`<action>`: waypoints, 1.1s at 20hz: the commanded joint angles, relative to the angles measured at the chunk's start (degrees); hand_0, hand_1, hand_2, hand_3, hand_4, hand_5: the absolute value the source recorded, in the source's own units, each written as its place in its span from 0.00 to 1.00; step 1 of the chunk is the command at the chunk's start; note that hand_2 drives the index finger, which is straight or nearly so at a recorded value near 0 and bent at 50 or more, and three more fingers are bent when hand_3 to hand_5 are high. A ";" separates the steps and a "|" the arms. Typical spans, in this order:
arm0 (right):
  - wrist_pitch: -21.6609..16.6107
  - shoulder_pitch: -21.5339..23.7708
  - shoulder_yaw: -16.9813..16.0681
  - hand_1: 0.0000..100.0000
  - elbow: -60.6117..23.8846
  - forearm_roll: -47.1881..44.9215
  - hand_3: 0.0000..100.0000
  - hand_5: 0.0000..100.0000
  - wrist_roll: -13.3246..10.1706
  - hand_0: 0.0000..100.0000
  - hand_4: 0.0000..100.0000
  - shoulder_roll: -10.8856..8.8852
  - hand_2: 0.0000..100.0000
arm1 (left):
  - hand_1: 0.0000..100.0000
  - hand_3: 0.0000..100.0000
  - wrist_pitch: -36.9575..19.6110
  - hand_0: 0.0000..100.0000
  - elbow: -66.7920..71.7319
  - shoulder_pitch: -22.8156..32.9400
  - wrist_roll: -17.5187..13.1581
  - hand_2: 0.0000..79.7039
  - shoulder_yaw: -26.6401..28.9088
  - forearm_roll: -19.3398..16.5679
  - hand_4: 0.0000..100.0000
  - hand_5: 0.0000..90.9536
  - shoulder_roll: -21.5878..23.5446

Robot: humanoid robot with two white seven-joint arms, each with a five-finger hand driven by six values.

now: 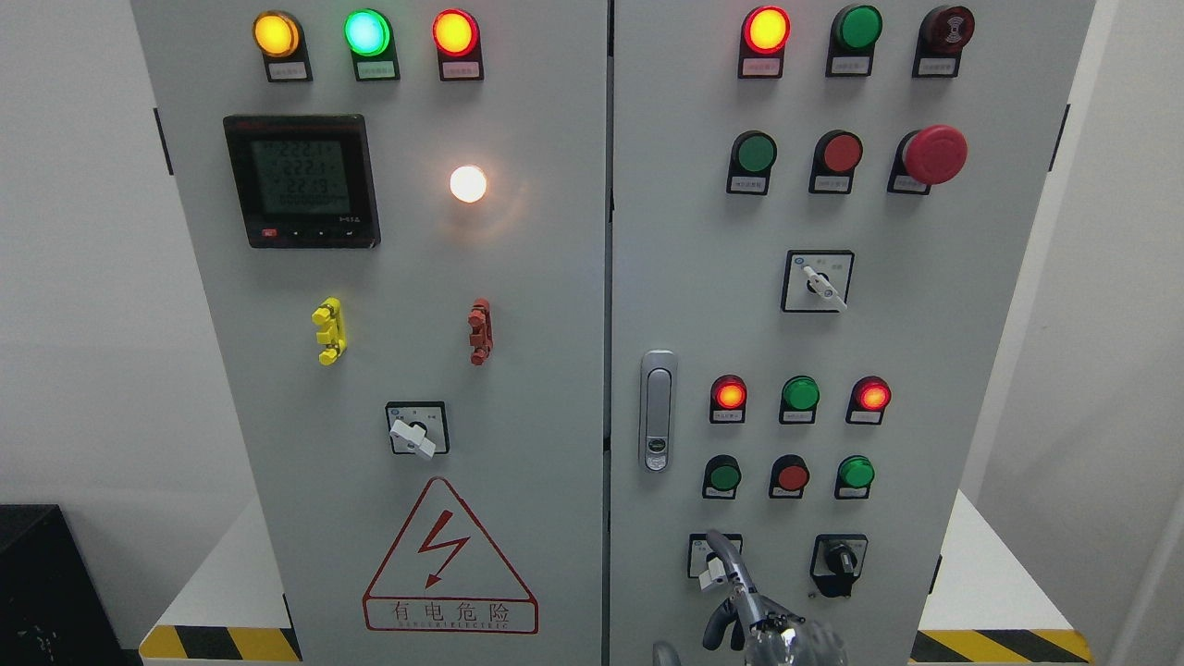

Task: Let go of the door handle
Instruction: 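Raise the right hand up toward the silver door handle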

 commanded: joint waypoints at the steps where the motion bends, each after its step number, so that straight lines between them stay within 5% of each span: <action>1: 0.59 -7.16 0.02 0.38 8.12 8.05 0.98 0.92 0.61 0.50 0.89 0.12 0.00 | 0.00 0.09 0.02 0.00 -1.14 0.00 0.02 0.03 -1.23 0.00 0.01 0.00 0.00; 22: 7.00 -14.55 0.02 0.36 15.77 15.19 1.00 0.95 2.01 0.51 0.90 0.21 0.00 | 0.00 0.09 0.02 0.00 -1.14 0.00 0.02 0.03 -1.23 0.00 0.01 0.00 0.00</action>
